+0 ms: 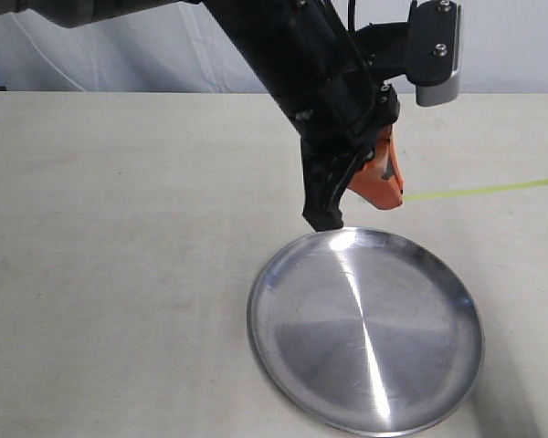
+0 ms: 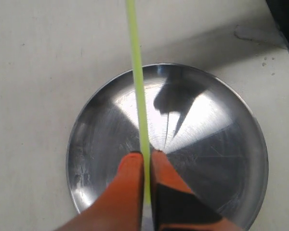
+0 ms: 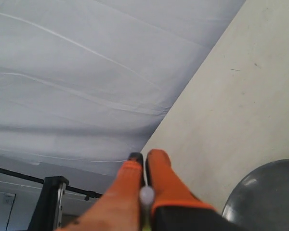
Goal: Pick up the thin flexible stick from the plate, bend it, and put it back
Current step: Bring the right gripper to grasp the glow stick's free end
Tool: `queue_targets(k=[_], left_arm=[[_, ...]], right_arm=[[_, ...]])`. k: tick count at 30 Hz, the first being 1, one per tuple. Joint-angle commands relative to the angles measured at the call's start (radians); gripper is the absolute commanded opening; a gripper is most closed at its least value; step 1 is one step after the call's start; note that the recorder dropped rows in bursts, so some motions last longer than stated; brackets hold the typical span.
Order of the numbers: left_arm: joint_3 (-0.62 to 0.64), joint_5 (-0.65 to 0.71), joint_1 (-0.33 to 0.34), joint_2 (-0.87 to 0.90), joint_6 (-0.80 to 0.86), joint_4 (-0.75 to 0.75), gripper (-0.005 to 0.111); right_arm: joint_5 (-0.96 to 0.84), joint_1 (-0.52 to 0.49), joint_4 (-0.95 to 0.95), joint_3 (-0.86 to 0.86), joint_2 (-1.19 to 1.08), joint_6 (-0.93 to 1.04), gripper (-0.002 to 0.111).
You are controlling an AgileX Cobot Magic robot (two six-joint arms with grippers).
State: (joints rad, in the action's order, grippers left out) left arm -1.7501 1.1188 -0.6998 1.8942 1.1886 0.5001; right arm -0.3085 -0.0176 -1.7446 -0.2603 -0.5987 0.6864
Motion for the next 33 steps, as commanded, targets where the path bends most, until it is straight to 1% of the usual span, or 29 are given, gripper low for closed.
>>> queue_targets(k=[1,5,6,9,13,15,18,23,25,29,31,33], left_arm=[[0.003,0.033,-0.006,-0.012,-0.032,0.008,0.0],[0.003,0.05,-0.006,-0.012,-0.039,0.008,0.001],[0.003,0.059,-0.006,-0.012,-0.039,0.008,0.003],[0.003,0.077,-0.006,-0.012,-0.058,0.008,0.014],[0.003,0.079,-0.006,-0.012,-0.076,0.008,0.036],[0.003,0.075,-0.006,-0.012,-0.081,0.008,0.045],[0.003,0.069,-0.006,-0.012,-0.09,0.008,0.051],[0.003,0.063,-0.006,-0.012,-0.09,0.008,0.05],[0.003,0.051,-0.006,-0.012,-0.09,0.008,0.046],[0.003,0.048,-0.007,-0.012,-0.09,0.008,0.032],[0.003,0.049,-0.007,-0.012,-0.09,0.024,0.028],[0.003,0.049,-0.007,-0.012,-0.09,0.045,0.028]], right_arm=[[0.007,-0.004,0.0,-0.008,-0.005,0.019,-0.001],[-0.009,-0.004,0.0,-0.008,-0.005,0.019,-0.001],[-0.015,-0.004,0.0,-0.008,-0.005,0.019,-0.001],[-0.022,-0.004,0.0,-0.008,-0.005,0.019,-0.001],[-0.039,-0.004,0.0,-0.008,-0.005,0.019,-0.001],[-0.057,-0.004,0.0,-0.018,-0.005,0.019,-0.001],[-0.082,-0.004,0.0,-0.045,-0.005,0.019,-0.001],[-0.091,-0.004,0.0,-0.064,-0.005,0.019,-0.001],[-0.103,-0.004,0.0,-0.064,-0.005,0.024,-0.001],[-0.109,-0.004,0.0,-0.064,-0.005,0.042,-0.001],[-0.112,-0.004,0.0,-0.064,-0.005,0.042,-0.001],[-0.124,-0.004,0.0,-0.064,-0.005,0.047,-0.001]])
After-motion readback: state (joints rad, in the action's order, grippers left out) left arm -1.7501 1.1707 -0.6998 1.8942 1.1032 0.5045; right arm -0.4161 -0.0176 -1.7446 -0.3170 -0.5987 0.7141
